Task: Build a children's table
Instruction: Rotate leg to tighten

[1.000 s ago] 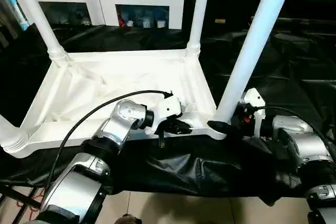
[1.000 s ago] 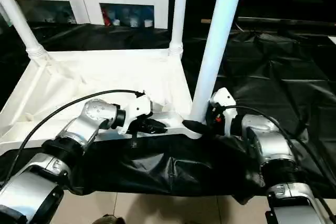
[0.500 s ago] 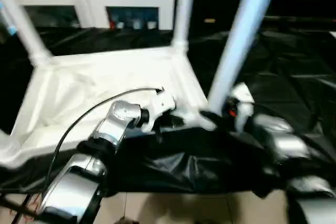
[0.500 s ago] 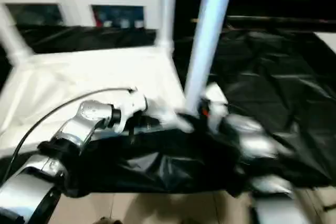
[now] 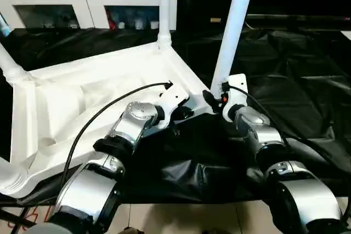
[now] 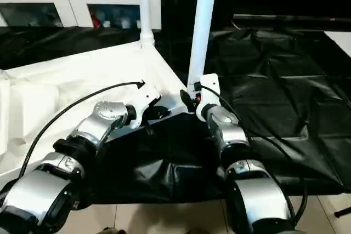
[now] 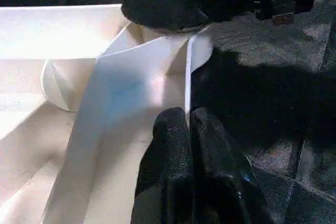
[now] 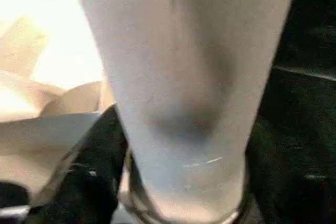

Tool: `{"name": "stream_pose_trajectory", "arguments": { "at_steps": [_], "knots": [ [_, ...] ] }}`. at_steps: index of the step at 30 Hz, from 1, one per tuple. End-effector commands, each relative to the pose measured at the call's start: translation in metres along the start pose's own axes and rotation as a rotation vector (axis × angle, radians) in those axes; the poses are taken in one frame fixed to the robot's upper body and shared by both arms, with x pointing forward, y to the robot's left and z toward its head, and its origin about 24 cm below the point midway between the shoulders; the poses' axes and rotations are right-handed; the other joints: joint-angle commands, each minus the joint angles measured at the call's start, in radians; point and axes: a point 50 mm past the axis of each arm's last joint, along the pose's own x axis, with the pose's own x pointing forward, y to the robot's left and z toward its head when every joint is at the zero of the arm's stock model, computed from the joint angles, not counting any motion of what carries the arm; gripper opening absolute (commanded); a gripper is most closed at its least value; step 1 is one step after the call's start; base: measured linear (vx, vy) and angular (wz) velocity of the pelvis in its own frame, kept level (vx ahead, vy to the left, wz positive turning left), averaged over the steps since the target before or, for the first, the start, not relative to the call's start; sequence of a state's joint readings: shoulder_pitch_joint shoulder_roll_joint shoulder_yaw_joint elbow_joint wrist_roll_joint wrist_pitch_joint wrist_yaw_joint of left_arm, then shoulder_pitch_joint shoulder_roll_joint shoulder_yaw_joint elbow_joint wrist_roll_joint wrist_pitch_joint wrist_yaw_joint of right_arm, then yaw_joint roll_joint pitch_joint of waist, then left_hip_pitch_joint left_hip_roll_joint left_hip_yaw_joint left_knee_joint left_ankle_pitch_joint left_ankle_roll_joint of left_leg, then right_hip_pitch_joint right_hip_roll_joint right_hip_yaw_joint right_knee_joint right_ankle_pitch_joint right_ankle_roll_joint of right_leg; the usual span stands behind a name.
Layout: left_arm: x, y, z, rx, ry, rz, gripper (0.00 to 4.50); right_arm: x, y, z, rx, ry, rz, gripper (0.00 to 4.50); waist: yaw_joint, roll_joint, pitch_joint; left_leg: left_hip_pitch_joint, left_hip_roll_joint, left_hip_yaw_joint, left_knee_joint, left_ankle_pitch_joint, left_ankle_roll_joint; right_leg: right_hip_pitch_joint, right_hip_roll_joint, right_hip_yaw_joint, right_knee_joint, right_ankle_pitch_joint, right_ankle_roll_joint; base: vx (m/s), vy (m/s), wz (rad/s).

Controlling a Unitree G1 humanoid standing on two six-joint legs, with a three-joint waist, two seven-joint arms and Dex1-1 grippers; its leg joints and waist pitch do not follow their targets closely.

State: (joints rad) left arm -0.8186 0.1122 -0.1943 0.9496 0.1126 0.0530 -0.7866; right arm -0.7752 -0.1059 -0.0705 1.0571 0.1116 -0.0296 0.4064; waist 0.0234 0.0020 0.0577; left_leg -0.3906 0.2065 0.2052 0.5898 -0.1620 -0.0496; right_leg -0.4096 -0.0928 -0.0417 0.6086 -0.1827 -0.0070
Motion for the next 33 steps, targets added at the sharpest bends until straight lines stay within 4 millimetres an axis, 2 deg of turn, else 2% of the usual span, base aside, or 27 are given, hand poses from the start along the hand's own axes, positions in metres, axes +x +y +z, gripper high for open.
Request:
{"name": "stream_pose_trajectory", "arguments": {
  "at_steps": [1,3,8,12,13,15,17,21,22,24,27,28,33],
  "knots": [
    [0.005,-0.006,0.017,0.048,-0.076,-0.048,0.0,0.004,0.026,-0.012,-0.024,0.055,0.19,3.5,0.006,-0.011,-0.076,0.019,0.018,-0.011,-0.06,-0.196,0.081,0.051,-0.044,0.024,-0.069,-0.137,-0.249,0.0,0.0,0.0],
    [0.001,-0.009,0.013,0.06,-0.074,-0.111,0.0,-0.002,0.019,-0.012,-0.08,0.059,0.259,3.73,0.007,-0.013,-0.075,0.018,0.018,-0.01,-0.059,-0.195,0.086,0.053,-0.042,0.024,-0.068,-0.124,-0.256,0.0,0.0,0.0],
    [-0.006,-0.011,0.008,0.107,-0.073,-0.209,0.0,-0.018,0.007,-0.012,-0.125,0.065,0.434,3.73,0.018,-0.008,-0.074,0.022,0.023,-0.007,-0.057,-0.205,0.094,0.053,-0.04,0.022,-0.068,-0.12,-0.268,0.0,0.0,0.0],
    [-0.012,-0.008,0.005,0.126,-0.056,-0.264,0.0,-0.034,-0.004,-0.014,-0.153,0.103,0.555,3.73,0.027,-0.007,-0.073,0.025,0.025,-0.006,-0.058,-0.231,0.087,0.05,-0.039,0.023,-0.068,-0.134,-0.274,0.0,0.0,0.0],
    [-0.014,-0.008,0.005,0.128,-0.053,-0.283,0.0,-0.037,-0.006,-0.014,-0.154,0.114,0.584,3.73,0.03,-0.004,-0.072,0.025,0.027,-0.007,-0.06,-0.238,0.081,0.048,-0.04,0.024,-0.067,-0.147,-0.272,0.0,0.0,0.0],
    [-0.017,-0.007,0.004,0.136,-0.049,-0.318,0.0,-0.044,-0.009,-0.015,-0.152,0.134,0.642,3.73,0.035,-0.006,-0.072,0.026,0.027,-0.008,-0.062,-0.245,0.075,0.048,-0.039,0.023,-0.069,-0.159,-0.268,0.0,0.0,0.0],
    [-0.022,-0.006,0.003,0.149,-0.039,-0.354,0.0,-0.054,-0.013,-0.016,-0.152,0.166,0.711,3.4,0.042,-0.008,-0.074,0.026,0.028,-0.008,-0.061,-0.234,0.077,0.048,-0.041,0.024,-0.066,-0.138,-0.27,0.0,0.0,0.0],
    [-0.027,-0.003,0.002,0.156,-0.032,-0.378,0.0,-0.062,-0.016,-0.018,-0.145,0.208,0.764,3.28,0.047,-0.008,-0.074,0.027,0.027,-0.008,-0.061,-0.227,0.076,0.048,-0.042,0.024,-0.066,-0.14,-0.271,0.0,0.0,0.0],
    [-0.027,-0.003,0.002,0.156,-0.032,-0.378,0.0,-0.062,-0.016,-0.018,-0.145,0.208,0.764,3.02,0.047,-0.015,-0.073,0.026,0.027,-0.008,-0.062,-0.228,0.077,0.048,-0.042,0.024,-0.067,-0.146,-0.27,0.0,0.0,0.0],
    [-0.032,-0.003,-0.001,0.159,-0.023,-0.402,0.0,-0.066,-0.015,-0.02,-0.14,0.229,0.794,2.98,0.054,-0.022,-0.071,0.025,0.029,-0.009,-0.063,-0.227,0.071,0.047,-0.046,0.024,-0.069,-0.183,-0.257,0.0,0.0,0.0],
    [-0.035,-0.002,-0.004,0.152,-0.014,-0.408,0.0,-0.068,-0.013,-0.021,-0.141,0.241,0.816,2.72,0.058,-0.02,-0.072,0.027,0.03,-0.01,-0.064,-0.222,0.065,0.045,-0.046,0.024,-0.068,-0.193,-0.249,0.0,0.0,0.0],
    [-0.035,-0.002,-0.004,0.152,-0.014,-0.408,0.0,-0.068,-0.013,-0.021,-0.141,0.241,0.816,2.69,0.058,-0.023,-0.071,0.026,0.031,-0.009,-0.064,-0.219,0.066,0.044,-0.045,0.025,-0.067,-0.189,-0.247,0.0,0.0,0.0],
    [-0.036,-0.001,-0.007,0.131,-0.015,-0.387,0.0,-0.062,-0.005,-0.023,-0.124,0.221,0.797,2.63,0.06,-0.023,-0.07,0.027,0.03,-0.009,-0.066,-0.23,0.051,0.042,-0.047,0.026,-0.069,-0.204,-0.24,0.0,0.0,0.0]
  ]
}}
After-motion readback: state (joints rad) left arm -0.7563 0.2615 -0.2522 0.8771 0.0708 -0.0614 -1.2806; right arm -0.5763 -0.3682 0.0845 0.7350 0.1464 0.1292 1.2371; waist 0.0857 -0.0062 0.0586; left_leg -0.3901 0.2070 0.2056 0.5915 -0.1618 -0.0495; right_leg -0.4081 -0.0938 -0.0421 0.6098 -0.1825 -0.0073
